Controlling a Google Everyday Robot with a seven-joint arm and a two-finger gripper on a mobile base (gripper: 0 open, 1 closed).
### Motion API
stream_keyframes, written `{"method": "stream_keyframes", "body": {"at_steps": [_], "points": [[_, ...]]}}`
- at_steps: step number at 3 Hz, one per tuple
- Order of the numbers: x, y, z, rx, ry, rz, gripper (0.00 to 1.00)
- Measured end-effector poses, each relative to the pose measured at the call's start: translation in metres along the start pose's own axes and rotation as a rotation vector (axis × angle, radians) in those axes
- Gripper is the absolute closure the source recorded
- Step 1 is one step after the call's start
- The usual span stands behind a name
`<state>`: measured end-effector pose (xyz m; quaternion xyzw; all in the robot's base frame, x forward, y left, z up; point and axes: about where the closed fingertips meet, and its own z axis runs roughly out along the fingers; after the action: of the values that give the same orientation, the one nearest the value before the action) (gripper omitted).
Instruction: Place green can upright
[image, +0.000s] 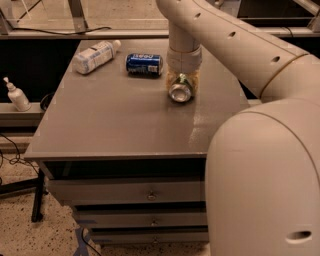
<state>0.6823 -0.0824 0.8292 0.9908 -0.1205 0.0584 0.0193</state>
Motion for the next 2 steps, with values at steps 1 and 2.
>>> {"method": "stream_keyframes", "body": {"at_steps": [1,2], "points": [[-0.006,-0.017,-0.037,0.100,-0.020,-0.014,1.00],[-0.009,-0.036,-0.098,0.265,-0.013,-0.010,1.00]]}}
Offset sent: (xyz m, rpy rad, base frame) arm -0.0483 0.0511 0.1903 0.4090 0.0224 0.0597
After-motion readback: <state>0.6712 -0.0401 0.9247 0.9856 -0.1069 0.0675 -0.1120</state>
